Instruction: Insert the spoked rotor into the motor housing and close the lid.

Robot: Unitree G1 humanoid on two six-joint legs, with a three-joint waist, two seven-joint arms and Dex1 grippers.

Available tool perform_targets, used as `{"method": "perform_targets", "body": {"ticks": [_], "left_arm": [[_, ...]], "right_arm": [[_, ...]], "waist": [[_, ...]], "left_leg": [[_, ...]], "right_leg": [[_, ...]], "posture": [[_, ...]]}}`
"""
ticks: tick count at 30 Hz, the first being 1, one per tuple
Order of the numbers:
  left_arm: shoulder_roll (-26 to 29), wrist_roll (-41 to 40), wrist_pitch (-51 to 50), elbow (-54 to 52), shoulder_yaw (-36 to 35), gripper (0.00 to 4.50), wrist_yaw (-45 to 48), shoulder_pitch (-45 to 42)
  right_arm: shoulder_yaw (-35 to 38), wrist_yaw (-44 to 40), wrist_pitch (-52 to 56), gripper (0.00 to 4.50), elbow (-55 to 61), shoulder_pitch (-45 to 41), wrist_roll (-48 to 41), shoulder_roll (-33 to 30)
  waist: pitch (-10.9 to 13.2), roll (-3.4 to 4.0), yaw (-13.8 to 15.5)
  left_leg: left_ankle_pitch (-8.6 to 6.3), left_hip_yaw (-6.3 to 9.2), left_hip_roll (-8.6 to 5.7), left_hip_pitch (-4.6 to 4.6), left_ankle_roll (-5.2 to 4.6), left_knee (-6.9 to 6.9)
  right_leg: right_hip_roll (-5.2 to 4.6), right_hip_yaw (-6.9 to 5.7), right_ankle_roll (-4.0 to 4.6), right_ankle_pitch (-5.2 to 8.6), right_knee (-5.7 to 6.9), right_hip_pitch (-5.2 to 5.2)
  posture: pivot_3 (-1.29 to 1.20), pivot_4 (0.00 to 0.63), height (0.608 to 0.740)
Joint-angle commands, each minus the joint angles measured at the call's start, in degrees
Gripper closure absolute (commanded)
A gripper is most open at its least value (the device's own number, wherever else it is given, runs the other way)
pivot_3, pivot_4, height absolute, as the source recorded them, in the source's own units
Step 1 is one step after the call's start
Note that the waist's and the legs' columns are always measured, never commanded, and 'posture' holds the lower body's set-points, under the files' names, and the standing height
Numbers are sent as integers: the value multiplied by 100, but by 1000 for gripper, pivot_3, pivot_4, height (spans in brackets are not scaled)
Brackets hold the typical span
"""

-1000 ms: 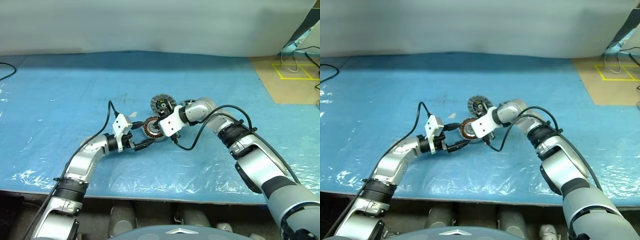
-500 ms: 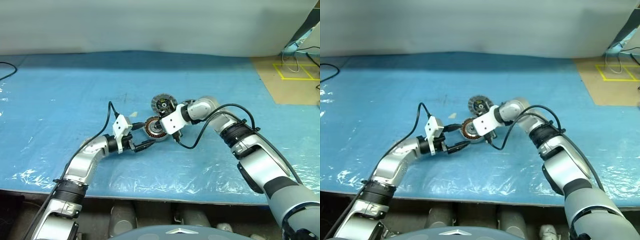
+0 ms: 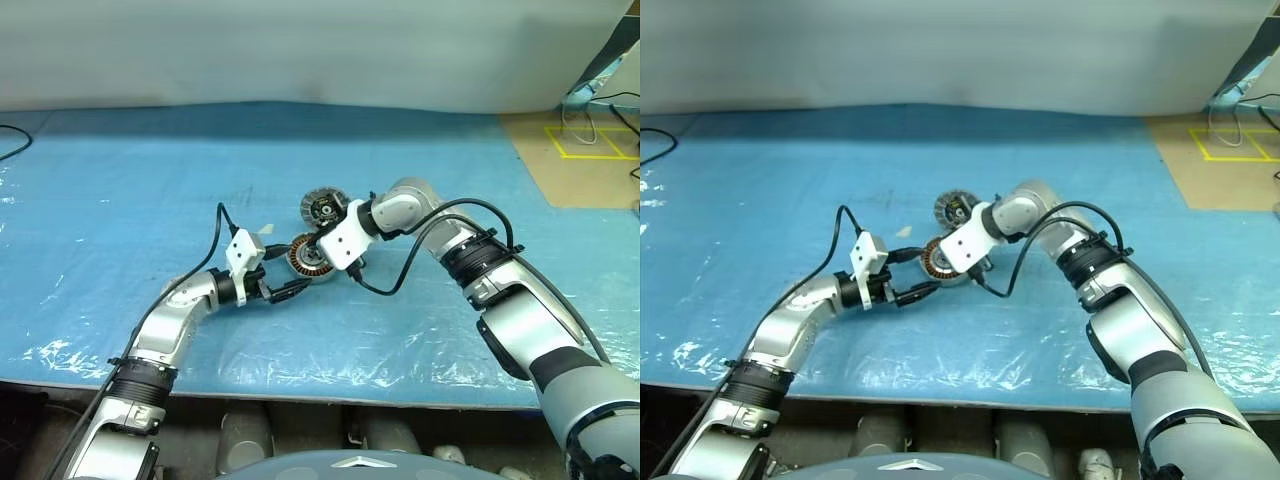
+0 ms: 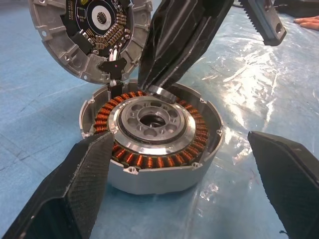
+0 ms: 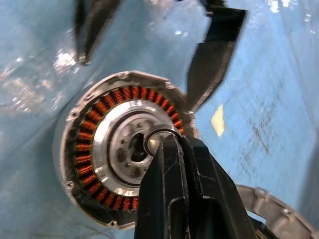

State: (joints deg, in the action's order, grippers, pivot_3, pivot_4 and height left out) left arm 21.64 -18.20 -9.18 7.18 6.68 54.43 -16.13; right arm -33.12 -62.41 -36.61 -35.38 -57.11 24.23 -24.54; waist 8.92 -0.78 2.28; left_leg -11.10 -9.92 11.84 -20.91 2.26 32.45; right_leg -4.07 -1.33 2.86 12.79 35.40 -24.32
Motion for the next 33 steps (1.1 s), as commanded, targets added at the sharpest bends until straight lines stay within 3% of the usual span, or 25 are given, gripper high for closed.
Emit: {"method": "perform_targets", "body": {"ticks": [1, 6, 33], "left_arm": [[-16, 28, 39, -58, -11, 0, -24, -34], [5, 25, 67, -71, -53, 0, -8, 30], [-1, 20, 320, 12, -109, 0, 10, 216]], "right_arm": [[-137, 151, -375, 4448, -74, -206, 249, -33], [-415, 681, -839, 4448, -485, -585, 971, -37], [-1078, 1146, -1697, 4448, -1172, -1393, 1933, 385]], "waist": [[0, 0, -1], [0, 0, -8], [0, 0, -19]], "left_leg": [[0, 0, 0, 0, 0, 0], [-1, 0, 0, 1, 1, 2], [-2, 0, 1, 2, 2, 1]], "right_leg": [[0, 0, 0, 0, 0, 0], [0, 0, 0, 0, 1, 0], [1, 1, 0, 0, 3, -1]], "posture": [[0, 150, 740], [0, 150, 740], [0, 150, 740]]}}
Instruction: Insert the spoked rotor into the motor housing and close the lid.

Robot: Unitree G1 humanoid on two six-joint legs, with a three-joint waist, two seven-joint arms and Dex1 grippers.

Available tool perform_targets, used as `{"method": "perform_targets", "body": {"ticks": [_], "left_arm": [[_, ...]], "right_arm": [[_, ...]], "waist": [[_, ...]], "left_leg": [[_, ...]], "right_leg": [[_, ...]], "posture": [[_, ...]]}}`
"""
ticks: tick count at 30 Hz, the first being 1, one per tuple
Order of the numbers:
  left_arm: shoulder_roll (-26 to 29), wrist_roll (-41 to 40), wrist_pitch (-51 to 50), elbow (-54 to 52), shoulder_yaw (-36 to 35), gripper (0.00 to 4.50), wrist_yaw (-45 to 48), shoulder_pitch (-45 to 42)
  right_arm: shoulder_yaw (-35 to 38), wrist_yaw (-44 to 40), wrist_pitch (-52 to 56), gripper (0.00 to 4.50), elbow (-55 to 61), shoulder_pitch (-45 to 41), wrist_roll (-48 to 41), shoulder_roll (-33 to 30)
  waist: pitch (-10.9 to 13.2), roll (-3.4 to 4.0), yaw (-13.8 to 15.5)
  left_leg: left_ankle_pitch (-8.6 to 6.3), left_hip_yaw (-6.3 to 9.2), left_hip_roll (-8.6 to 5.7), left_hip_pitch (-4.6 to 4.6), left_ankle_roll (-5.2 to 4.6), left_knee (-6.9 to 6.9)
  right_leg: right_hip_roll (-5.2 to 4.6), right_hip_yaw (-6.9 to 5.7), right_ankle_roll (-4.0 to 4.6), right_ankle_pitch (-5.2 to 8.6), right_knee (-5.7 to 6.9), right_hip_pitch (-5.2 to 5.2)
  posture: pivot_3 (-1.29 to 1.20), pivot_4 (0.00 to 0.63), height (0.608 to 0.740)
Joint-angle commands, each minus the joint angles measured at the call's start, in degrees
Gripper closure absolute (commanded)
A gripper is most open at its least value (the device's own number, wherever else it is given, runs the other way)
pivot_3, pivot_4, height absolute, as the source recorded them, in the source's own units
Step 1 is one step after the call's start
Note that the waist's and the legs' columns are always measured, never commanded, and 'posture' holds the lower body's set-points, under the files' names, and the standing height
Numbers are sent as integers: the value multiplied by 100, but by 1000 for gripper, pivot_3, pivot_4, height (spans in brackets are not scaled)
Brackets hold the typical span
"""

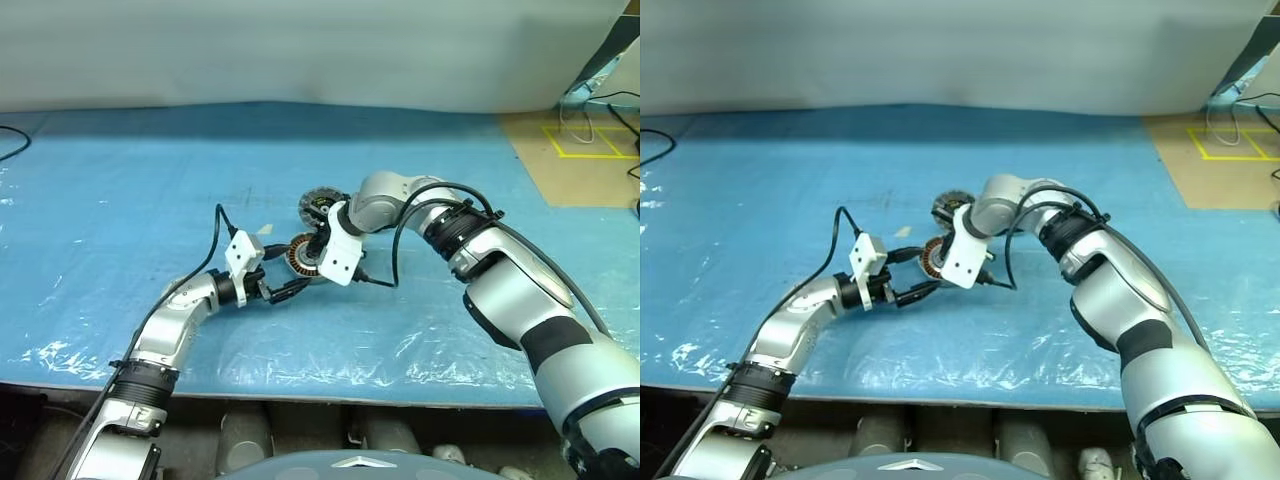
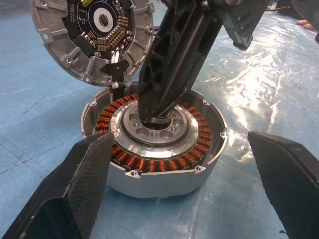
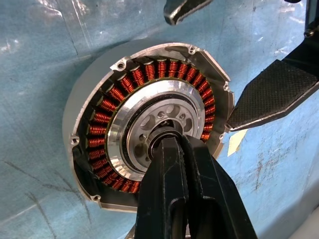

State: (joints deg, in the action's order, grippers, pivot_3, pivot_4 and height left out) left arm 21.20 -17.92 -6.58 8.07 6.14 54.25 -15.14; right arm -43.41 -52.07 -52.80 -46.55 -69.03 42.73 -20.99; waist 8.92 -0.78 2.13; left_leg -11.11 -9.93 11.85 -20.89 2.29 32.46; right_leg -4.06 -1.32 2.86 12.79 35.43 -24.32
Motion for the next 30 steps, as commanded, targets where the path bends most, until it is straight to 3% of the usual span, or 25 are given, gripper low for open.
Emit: {"method": "perform_targets", "body": {"ticks": [1, 16, 19, 27, 30], "left_arm": [[40, -8, 52, -107, -49, 0, 17, 135], [6, -6, -131, -292, -21, 0, -119, 86], [-12, -1, -196, -305, -13, 0, -156, 25], [-28, 16, -205, -68, -42, 0, -134, -139], [-29, 15, -180, -20, -48, 0, -119, -150]], "right_arm": [[-70, 158, -73, 4448, -107, -228, 137, 35], [-95, -68, -158, 4448, -230, -147, -33, 85], [-89, -186, -157, 3914, -216, -117, -124, 77], [-56, -122, -68, 1283, -127, -93, -169, 83], [-39, -181, -87, 1283, -127, -118, -224, 68]], "waist": [[0, 0, -3], [0, 0, -4], [0, 0, -1], [0, 0, 1], [0, 0, 2]], "left_leg": [[0, 0, 0, 1, 0, -1], [-1, 0, 1, 2, 1, 1], [0, 0, 1, 1, 0, 1], [0, 0, 1, 4, 0, 3], [-1, 0, 1, 6, 1, 5]], "right_leg": [[0, 0, 0, 0, 0, 0], [0, 1, 0, 0, 2, 0], [0, 1, 0, 0, 2, 0], [-1, 2, 0, 0, 5, 2], [-1, 2, 0, 0, 5, 4]], "posture": [[0, 150, 740], [0, 150, 740], [0, 150, 740], [0, 150, 740], [0, 150, 740]]}}
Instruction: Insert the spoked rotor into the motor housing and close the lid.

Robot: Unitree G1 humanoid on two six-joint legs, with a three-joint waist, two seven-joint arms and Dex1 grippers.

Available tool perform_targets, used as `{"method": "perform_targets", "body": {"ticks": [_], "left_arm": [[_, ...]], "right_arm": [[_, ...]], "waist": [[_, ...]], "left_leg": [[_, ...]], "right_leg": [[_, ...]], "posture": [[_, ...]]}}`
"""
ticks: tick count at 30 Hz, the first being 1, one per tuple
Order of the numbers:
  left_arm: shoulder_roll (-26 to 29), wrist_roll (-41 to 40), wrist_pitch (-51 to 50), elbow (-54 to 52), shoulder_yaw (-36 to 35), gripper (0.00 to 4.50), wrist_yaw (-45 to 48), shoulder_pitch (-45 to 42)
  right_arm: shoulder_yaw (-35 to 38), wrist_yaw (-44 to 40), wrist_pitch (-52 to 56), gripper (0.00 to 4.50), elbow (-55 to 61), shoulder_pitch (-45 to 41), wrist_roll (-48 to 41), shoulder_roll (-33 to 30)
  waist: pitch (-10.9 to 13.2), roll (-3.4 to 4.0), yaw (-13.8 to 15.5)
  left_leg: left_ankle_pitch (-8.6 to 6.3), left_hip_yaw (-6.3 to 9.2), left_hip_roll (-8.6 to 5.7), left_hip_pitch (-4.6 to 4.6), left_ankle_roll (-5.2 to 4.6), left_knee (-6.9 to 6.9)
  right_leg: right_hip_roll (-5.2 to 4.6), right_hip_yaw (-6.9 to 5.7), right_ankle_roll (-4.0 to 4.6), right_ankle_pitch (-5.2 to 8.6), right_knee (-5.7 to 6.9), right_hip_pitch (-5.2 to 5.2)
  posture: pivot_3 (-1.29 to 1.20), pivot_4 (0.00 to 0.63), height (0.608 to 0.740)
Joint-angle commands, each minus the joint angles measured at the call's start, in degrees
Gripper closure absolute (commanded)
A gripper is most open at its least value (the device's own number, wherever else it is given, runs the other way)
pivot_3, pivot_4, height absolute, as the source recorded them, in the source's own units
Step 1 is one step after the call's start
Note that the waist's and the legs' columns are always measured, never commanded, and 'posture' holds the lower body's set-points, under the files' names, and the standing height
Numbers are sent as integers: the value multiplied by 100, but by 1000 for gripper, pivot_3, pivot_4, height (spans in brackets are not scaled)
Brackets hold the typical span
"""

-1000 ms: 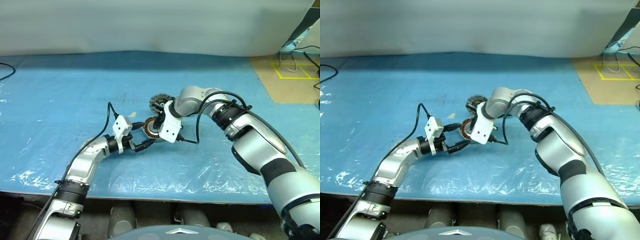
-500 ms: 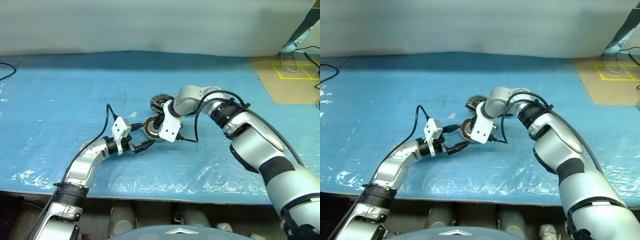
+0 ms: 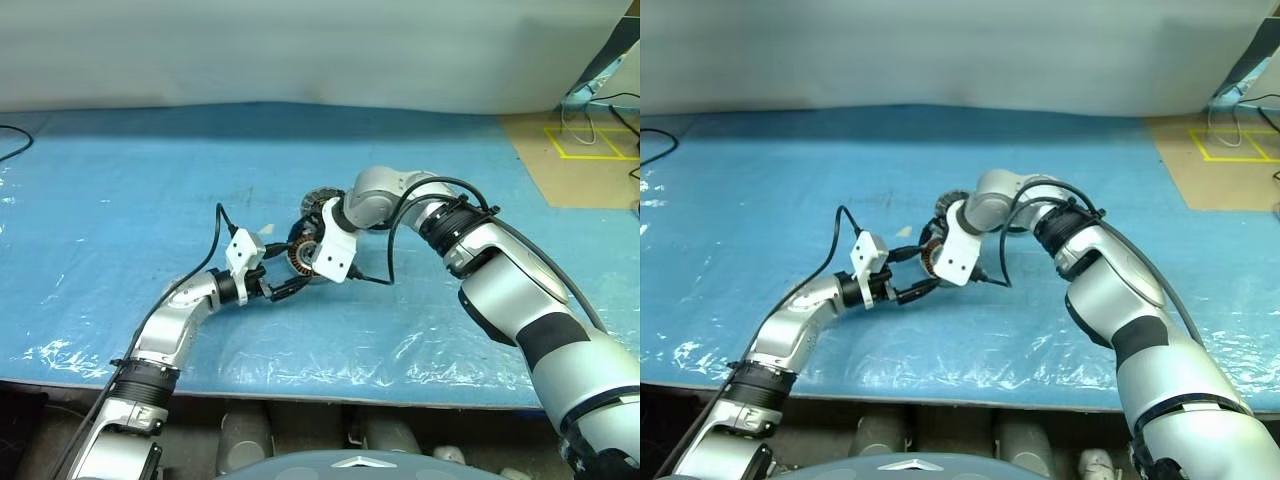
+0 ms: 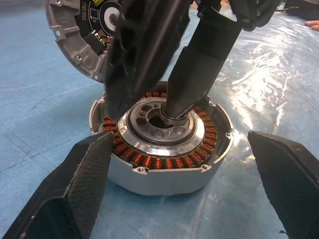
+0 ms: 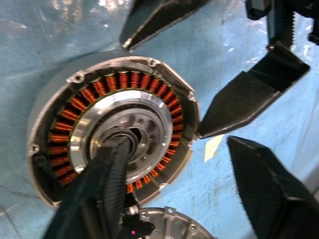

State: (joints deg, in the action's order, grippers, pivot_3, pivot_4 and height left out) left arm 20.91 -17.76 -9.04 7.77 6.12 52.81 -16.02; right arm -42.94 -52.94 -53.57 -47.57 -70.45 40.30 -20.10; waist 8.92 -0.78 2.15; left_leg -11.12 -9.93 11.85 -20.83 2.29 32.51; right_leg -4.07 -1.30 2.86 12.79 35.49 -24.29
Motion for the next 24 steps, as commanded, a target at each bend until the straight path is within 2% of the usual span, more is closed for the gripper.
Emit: {"method": "perform_targets", "body": {"ticks": [1, 24], "left_arm": [[-3, 4, 76, 5, -41, 0, 23, -51], [8, -18, 3, -304, 0, 0, 15, 170]], "right_arm": [[-76, -79, -14, 1283, -21, 8, 20, -20], [-209, 399, 92, 1283, -413, -241, 481, 286]], "waist": [[0, 0, -1], [0, 0, -61]], "left_leg": [[0, 0, 0, 0, 0, 0], [-1, 0, 0, 9, 2, -1]], "right_leg": [[0, 0, 0, 0, 0, 0], [0, 4, 0, 0, 7, 1]], "posture": [[0, 150, 740], [0, 150, 740]]}}
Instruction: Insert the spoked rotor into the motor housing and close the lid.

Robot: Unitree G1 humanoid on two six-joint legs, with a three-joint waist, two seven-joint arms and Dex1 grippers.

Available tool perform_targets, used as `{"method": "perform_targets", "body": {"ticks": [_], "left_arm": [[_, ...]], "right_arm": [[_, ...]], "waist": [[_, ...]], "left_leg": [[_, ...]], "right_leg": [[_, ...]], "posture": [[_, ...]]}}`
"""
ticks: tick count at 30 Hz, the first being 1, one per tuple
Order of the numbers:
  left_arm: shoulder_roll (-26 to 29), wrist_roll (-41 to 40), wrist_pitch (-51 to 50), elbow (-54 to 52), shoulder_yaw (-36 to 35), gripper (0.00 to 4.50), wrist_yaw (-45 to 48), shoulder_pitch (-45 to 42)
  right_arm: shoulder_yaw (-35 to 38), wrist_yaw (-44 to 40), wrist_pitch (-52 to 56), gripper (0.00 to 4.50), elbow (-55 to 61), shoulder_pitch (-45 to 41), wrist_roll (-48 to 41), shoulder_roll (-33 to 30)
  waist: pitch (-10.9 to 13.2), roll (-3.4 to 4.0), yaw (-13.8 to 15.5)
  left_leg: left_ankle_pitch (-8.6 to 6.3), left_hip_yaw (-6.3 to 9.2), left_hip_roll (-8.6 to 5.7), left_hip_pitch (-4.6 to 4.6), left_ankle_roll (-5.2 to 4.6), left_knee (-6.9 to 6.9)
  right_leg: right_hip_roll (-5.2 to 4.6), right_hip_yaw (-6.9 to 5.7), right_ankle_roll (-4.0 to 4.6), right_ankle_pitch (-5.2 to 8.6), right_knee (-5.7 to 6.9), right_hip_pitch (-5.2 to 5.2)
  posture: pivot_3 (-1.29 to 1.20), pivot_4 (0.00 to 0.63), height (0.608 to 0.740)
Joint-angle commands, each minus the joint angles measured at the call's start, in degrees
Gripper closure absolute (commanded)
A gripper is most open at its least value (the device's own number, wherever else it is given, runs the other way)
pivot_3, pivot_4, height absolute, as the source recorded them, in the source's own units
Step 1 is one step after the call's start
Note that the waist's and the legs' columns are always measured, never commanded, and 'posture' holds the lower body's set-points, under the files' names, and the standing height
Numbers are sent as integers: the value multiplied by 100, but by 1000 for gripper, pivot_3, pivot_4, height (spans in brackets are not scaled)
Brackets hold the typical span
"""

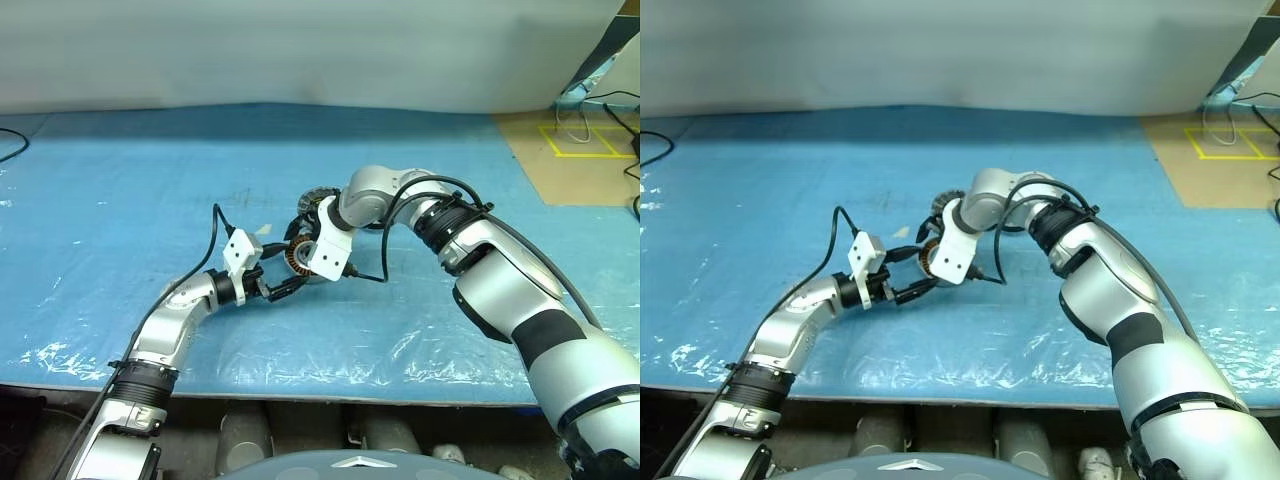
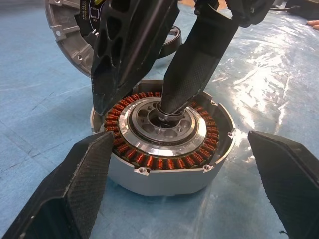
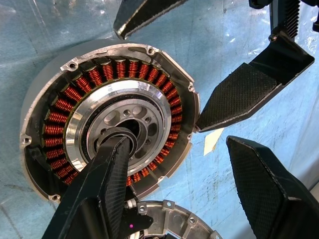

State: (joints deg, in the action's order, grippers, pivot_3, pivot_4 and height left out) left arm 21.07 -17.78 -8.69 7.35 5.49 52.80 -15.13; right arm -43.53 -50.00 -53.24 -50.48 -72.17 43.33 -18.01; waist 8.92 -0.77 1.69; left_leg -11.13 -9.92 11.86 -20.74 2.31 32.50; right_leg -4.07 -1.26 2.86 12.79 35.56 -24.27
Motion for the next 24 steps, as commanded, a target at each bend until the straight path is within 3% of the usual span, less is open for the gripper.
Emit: {"method": "perform_targets", "body": {"ticks": [1, 24], "left_arm": [[-20, -11, -56, -307, 77, 0, -6, 93], [-55, 4, -3, -128, 45, 0, -34, -19]], "right_arm": [[-172, 159, 54, 1283, -164, -91, 236, 74], [-148, -138, -23, 1283, -130, -293, 95, 436]], "waist": [[0, 0, -29], [0, 1, -87]], "left_leg": [[0, 0, 0, 0, 0, 0], [0, -1, 3, 9, 0, -3]], "right_leg": [[0, 0, 0, 0, 0, 0], [0, 5, 0, 0, 5, 1]], "posture": [[0, 150, 740], [0, 150, 740]]}}
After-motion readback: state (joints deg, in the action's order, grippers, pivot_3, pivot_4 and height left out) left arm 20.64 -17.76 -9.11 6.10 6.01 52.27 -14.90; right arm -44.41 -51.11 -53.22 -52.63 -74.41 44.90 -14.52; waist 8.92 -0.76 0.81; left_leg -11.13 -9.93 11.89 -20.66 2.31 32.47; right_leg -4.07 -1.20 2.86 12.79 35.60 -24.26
